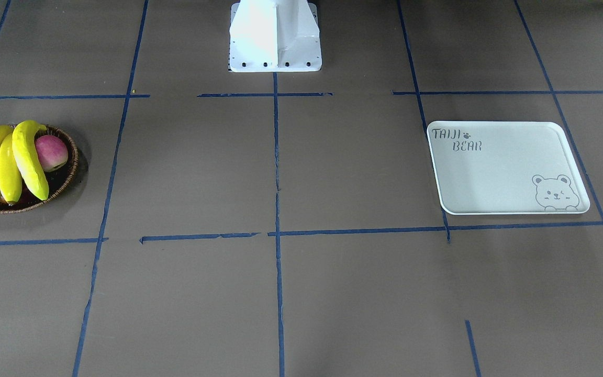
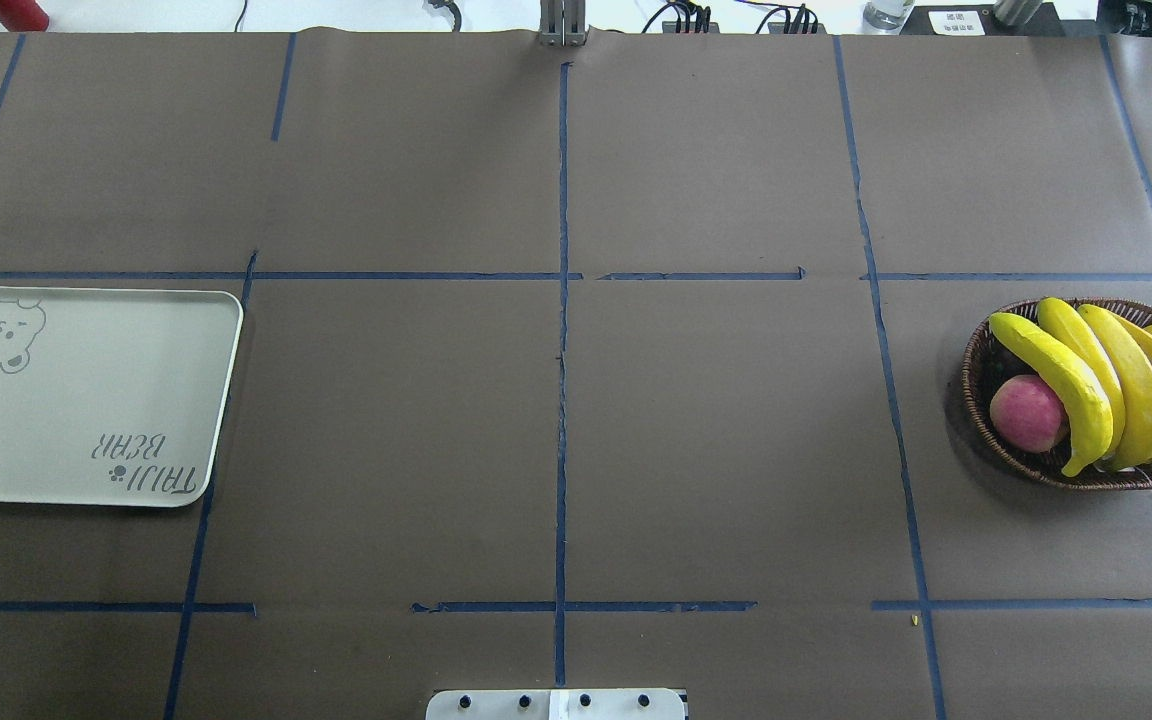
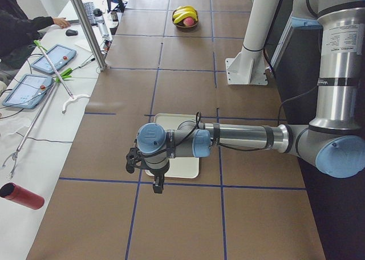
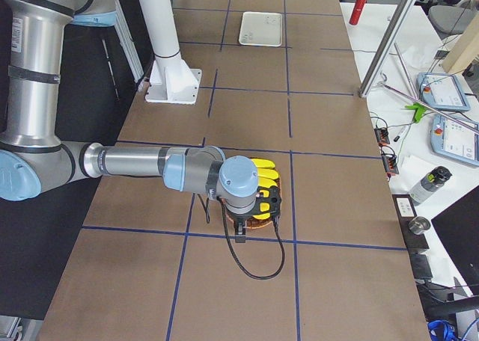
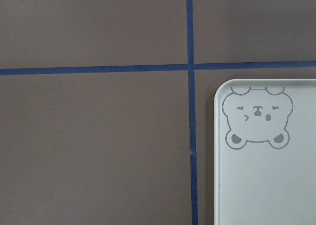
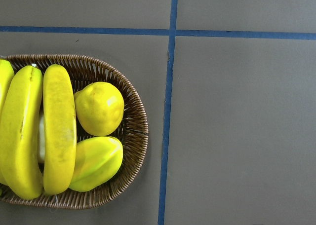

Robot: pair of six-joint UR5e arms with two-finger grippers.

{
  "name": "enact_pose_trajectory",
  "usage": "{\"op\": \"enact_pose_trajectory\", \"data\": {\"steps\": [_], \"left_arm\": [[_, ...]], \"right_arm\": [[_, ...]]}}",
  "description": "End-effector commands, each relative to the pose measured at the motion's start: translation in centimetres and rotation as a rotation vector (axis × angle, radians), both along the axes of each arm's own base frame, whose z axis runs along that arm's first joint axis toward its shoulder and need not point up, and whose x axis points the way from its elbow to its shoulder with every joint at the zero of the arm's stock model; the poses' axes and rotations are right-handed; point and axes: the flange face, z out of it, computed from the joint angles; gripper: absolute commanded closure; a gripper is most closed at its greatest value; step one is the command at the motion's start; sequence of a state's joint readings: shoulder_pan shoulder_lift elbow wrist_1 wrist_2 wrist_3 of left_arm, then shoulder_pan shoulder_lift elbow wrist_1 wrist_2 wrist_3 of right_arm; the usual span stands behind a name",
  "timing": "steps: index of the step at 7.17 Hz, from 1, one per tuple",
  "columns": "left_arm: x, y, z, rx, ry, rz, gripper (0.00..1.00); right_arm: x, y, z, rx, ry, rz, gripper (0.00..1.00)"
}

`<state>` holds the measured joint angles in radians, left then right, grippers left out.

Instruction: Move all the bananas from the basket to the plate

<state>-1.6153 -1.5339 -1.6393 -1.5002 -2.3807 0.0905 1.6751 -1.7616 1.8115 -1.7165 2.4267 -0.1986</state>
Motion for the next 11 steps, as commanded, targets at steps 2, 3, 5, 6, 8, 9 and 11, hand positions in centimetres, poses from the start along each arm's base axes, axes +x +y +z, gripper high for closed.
{"op": "enact_pose_trajectory", "data": {"steps": [2,3,5,6,8,9,11], "left_arm": [[0.0,0.0,0.0,-0.001,0.000,0.000,0.00],[0.1,-0.1,0.0,-0.001,-0.001,0.002,0.00],[0.0,-0.1,-0.2,0.001,0.000,-0.001,0.00],[0.0,-0.1,-0.1,-0.002,0.002,-0.001,0.00],[0.0,0.1,0.0,-0.001,0.002,0.000,0.00],[0.0,0.2,-0.2,0.002,0.003,0.000,0.00],[0.3,0.2,-0.9,0.018,0.047,0.002,0.00]], "right_arm": [[0.0,-0.3,-0.5,0.012,0.001,0.000,0.00],[0.0,-0.5,-1.7,0.037,0.002,0.001,0.00],[-0.1,-1.7,-4.0,0.054,0.007,0.022,0.00],[0.1,-3.0,-6.0,0.091,0.003,0.029,0.00],[-1.0,-2.9,-6.7,0.092,-0.088,0.023,0.01],[-3.3,-3.2,-8.5,0.077,-0.097,0.007,0.01],[-8.9,-3.2,-13.4,0.084,-0.082,-0.054,0.01]]}}
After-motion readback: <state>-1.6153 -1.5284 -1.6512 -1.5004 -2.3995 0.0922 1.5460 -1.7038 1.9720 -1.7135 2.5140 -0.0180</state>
